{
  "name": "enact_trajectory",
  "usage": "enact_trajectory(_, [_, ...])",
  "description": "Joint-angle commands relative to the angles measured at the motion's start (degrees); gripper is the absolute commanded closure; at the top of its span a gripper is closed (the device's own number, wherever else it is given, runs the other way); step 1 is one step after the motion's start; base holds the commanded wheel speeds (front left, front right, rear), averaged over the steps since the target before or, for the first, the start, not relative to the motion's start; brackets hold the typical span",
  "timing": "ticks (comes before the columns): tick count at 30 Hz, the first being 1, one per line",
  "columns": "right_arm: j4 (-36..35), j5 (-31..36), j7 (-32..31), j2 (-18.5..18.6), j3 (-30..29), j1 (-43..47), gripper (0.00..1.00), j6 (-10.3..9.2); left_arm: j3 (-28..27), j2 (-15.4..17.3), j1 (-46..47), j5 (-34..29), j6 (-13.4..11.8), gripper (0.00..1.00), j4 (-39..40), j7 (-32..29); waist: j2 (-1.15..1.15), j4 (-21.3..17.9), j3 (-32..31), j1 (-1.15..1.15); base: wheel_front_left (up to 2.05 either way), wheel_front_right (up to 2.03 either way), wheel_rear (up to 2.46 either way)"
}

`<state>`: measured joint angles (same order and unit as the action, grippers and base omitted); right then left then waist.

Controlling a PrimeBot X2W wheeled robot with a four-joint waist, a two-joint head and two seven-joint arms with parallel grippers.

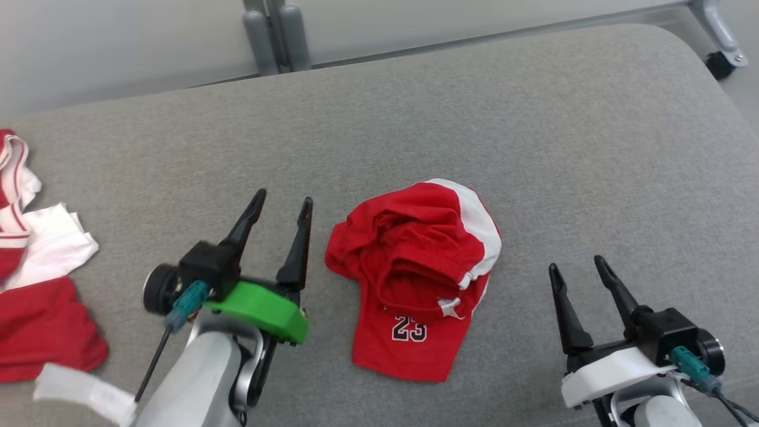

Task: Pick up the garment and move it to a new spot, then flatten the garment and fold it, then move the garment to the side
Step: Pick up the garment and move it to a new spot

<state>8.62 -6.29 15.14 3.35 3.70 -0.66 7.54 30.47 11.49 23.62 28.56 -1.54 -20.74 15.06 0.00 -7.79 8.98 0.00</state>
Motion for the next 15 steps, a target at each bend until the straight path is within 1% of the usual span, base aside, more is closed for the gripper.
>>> enact_trajectory(1, [-1.04,0.79,0.02,0.63,-0.70,0.48,0.00,-0.10,-2.27,0.26,-4.52,-2.17,-1.23,0.00,3.07,0.13,0.00,4.51,-2.99,0.00,0.00,0.00,0.00])
enact_trajectory(2, [-1.81,1.31,0.02,0.84,-1.04,0.53,0.00,-0.10,-4.59,-0.13,-7.37,-3.49,-2.07,0.00,5.93,0.14,0.00,5.24,-3.41,0.00,0.00,0.00,0.00])
enact_trajectory(4, [-3.28,1.88,0.02,1.36,-2.19,0.63,0.00,-0.09,-8.25,-0.67,-11.88,-6.18,-2.71,0.00,10.22,0.15,0.00,6.61,-4.05,0.00,0.00,0.00,0.00])
enact_trajectory(7, [-5.22,2.35,0.02,1.78,-4.09,1.28,0.00,-0.10,-13.10,-1.66,-18.68,-9.36,-2.61,0.00,14.03,0.09,0.00,8.60,-5.18,0.00,0.00,0.00,0.00])
enact_trajectory(11, [-6.40,3.02,0.02,2.58,-6.46,2.67,0.00,-0.10,-20.34,-3.70,-25.84,-13.73,-1.25,0.00,17.91,0.10,0.00,11.00,-6.65,0.00,0.00,0.00,0.00])
enact_trajectory(15, [-5.70,4.32,0.02,3.29,-8.11,3.90,0.00,-0.10,-25.09,-4.47,-29.98,-16.96,1.88,0.00,17.72,0.09,0.00,12.61,-7.70,0.00,0.00,0.00,0.00])
